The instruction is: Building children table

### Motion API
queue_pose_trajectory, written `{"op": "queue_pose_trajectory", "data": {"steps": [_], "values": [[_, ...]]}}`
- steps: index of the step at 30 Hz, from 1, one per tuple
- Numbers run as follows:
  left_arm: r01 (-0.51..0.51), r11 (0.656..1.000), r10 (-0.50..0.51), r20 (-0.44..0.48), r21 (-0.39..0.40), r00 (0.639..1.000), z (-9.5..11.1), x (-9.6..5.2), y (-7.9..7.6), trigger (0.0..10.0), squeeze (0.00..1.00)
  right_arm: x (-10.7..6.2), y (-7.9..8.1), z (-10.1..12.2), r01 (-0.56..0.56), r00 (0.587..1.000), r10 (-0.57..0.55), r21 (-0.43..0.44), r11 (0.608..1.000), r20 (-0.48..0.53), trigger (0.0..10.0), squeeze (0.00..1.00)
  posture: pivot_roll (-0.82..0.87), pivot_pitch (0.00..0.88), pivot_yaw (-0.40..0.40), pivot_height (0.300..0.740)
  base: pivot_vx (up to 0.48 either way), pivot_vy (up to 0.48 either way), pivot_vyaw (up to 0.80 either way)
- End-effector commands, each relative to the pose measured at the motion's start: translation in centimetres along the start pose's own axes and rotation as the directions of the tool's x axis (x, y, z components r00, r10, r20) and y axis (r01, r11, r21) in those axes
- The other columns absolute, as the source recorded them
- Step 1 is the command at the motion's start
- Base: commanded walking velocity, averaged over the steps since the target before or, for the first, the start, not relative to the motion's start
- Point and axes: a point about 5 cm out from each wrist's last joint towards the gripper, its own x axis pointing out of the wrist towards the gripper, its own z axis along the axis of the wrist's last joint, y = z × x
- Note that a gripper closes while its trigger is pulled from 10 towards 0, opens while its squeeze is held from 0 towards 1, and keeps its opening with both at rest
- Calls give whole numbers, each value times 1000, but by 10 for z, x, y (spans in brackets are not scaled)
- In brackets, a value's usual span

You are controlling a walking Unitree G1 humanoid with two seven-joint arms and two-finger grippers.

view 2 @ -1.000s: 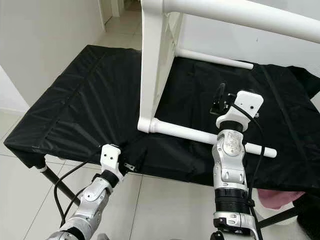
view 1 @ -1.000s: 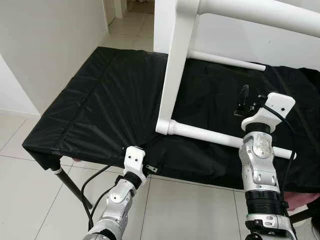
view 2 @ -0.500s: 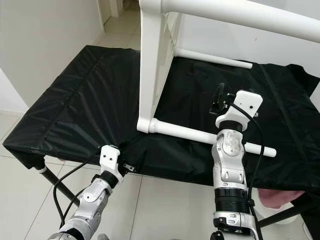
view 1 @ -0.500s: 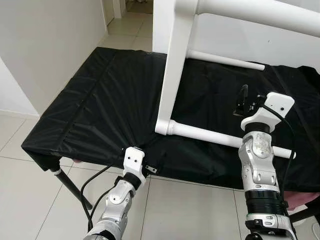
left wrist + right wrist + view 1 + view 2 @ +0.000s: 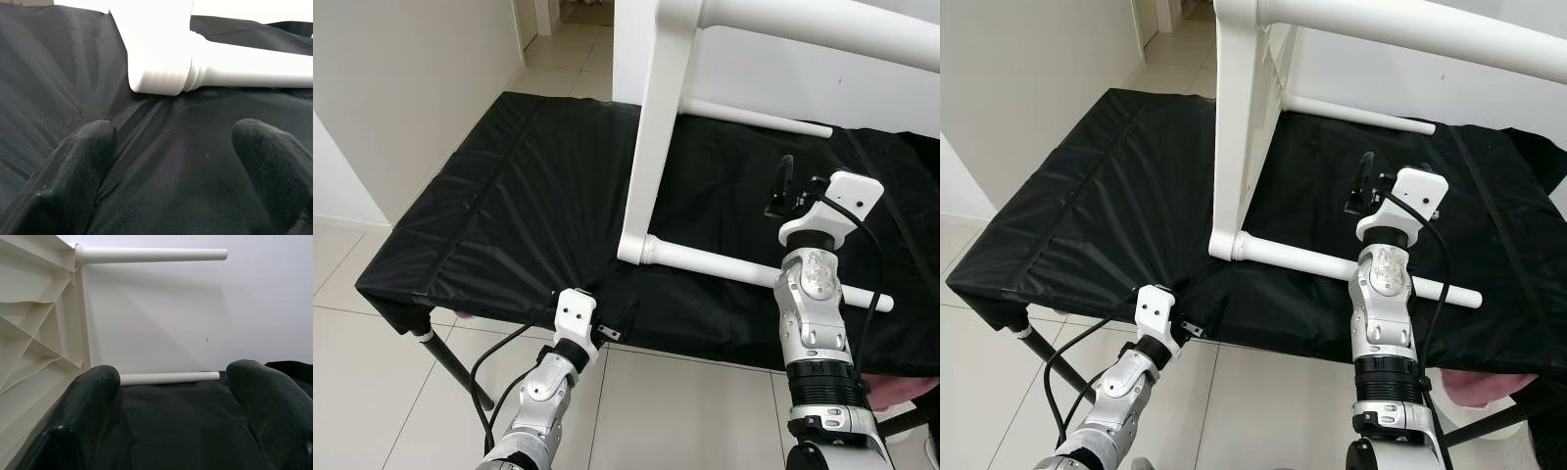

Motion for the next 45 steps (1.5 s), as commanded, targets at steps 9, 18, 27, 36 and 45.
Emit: {"op": "queue_pose_trajectory", "data": {"steps": [9,18,27,36,45], "values": [[40,998,-53,437,39,898,178,99,-56,10000,0,1,5,-3,-11,1000,11,8,1000,5,10000,0,-88,0,0,740,0,0,0],[42,998,-55,440,39,896,178,98,-57,10000,0,1,6,-3,-14,1000,13,11,1000,6,10000,0,-88,96,75,740,0,0,0],[42,998,-55,440,39,896,178,98,-57,10000,0,1,6,-3,-14,1000,13,11,1000,6,10000,0,-88,96,75,740,0,0,0],[42,998,-55,440,39,896,178,98,-57,10000,0,1,6,-3,-14,1000,13,11,1000,6,10000,0,-88,96,75,740,0,0,0],[42,998,-55,440,39,896,178,98,-57,10000,0,1,6,-3,-14,1000,13,11,1000,6,10000,0,-88,96,75,740,0,0,0]]}}
